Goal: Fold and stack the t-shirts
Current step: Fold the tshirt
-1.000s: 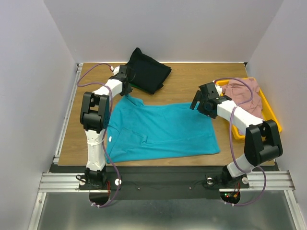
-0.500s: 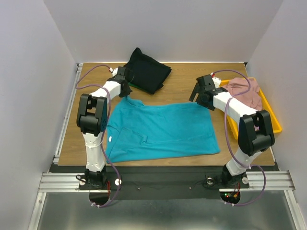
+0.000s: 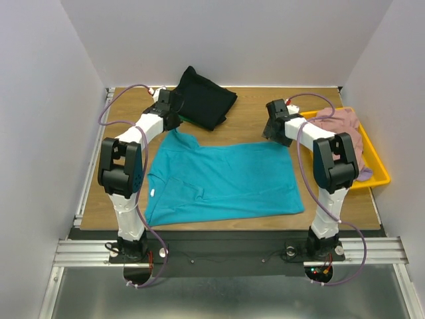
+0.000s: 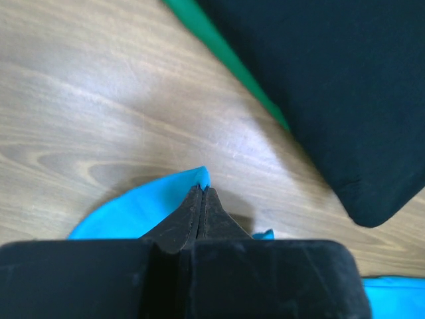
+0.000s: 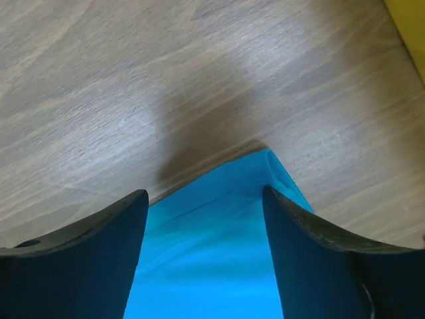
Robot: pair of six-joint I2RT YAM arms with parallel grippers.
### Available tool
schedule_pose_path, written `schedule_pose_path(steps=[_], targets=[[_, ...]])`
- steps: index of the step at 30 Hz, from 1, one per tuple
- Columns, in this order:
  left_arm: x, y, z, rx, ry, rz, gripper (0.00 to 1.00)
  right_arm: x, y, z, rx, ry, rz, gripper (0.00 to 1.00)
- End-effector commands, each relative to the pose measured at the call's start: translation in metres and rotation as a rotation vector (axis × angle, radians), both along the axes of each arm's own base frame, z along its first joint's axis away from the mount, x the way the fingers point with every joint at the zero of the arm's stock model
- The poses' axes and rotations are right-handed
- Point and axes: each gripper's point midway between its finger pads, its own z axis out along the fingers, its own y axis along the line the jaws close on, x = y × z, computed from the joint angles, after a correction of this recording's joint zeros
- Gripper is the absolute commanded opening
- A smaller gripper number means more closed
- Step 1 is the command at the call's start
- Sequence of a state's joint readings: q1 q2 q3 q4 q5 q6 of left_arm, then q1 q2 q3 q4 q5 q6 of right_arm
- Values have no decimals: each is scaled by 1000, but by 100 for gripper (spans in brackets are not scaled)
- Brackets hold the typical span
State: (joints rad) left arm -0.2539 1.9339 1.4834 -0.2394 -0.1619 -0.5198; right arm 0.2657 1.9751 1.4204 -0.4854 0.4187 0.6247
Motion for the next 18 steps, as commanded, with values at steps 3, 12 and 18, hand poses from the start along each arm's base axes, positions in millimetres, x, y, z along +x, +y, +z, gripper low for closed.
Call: schedule_pose_path(steps=[3,12,18], targets=[[-11,2,21,0,-39,-6,0,21,-4,7,-2,-52,-36,68],[-21,5,19,5,-31,3,0,24,-2,-14,-3,-9,-21,38],[-23,4,24,1,-40,-6,0,23,2,-7,16,-17,-4,7]])
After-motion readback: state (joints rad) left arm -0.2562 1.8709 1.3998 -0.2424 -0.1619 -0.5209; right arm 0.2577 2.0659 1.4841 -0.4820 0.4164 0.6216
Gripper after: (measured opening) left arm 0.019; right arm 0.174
